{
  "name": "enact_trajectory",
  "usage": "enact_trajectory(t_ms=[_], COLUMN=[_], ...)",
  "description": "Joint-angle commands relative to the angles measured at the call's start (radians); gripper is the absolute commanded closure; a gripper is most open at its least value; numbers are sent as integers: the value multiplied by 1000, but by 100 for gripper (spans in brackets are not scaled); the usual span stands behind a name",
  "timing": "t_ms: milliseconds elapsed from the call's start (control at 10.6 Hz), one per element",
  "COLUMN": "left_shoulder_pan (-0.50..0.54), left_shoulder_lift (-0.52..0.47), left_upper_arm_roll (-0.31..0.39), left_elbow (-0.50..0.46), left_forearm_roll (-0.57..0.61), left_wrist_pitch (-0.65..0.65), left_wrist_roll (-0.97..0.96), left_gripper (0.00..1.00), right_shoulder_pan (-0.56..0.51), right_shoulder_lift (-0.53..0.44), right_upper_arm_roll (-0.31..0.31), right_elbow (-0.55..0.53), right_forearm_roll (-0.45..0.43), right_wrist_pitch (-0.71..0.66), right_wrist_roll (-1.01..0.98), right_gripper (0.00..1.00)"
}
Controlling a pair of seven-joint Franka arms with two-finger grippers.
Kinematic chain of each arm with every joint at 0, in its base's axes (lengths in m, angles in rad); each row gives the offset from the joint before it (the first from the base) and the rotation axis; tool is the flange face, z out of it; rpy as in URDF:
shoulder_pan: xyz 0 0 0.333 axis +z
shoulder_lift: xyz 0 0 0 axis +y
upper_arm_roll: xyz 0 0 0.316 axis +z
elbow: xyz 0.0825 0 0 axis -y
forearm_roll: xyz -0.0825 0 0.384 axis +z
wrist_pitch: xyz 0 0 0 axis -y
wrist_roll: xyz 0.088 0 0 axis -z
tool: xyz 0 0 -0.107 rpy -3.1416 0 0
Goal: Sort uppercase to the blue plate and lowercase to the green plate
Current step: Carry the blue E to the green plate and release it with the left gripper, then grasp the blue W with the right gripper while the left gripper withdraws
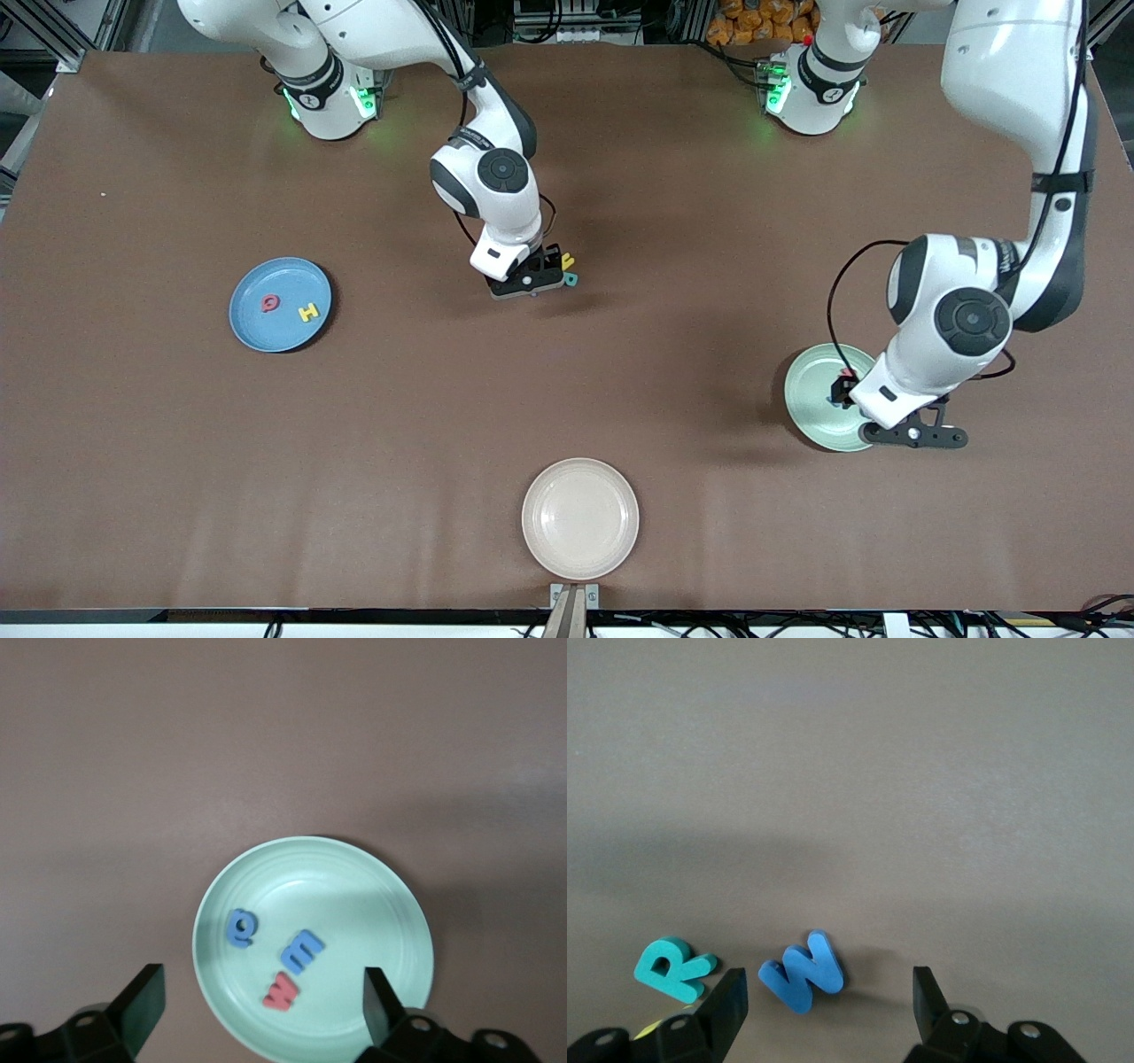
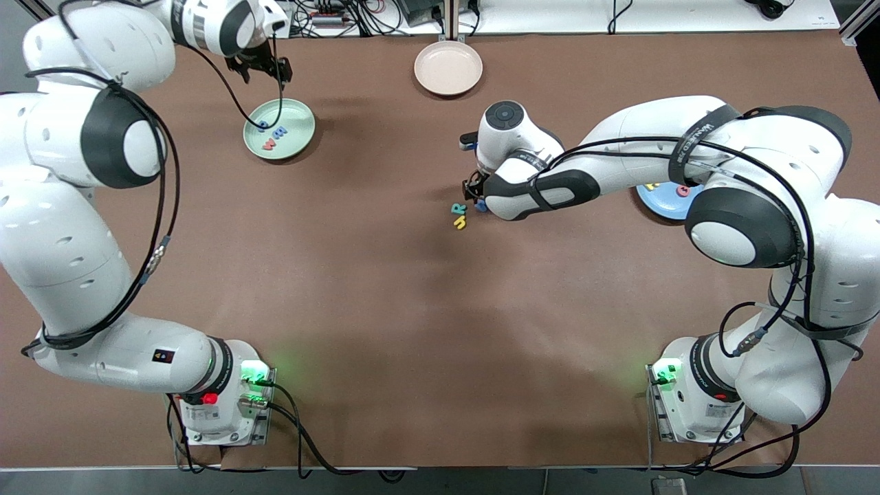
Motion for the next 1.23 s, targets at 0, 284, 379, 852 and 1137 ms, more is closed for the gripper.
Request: enact_trajectory(t_ms=[0,284,379,852,1137], left_shoulder_pan=[-38,-101,-107,-110,-145], left_shoulder_lift=[-96,-160,-165,-179,-180], left_upper_arm_roll=[8,-33,-61,-179,-186], left_elbow=[-6,17,17,19,20], left_forearm_roll=[-22,-23,-23,-103,-105], left_wrist_pitch=[-106,-174,-181,-183,-197], left_wrist_roll=[24,21,25,7,-20], left_gripper=[0,0,0,0,1], right_shoulder_pan=[15,21,21,23,23], right_shoulder_lift=[27,38,38,54,54], right_upper_arm_roll=[-1,-1,-1,-1,0], right_elbow=[13,-3,-12,-9,-7], right_forearm_roll=[-62,-74,-76,-108,-108], right_wrist_pitch=[13,61,89,97,95], right_wrist_roll=[20,20,19,19,19], right_gripper=[17,21,24,31,43])
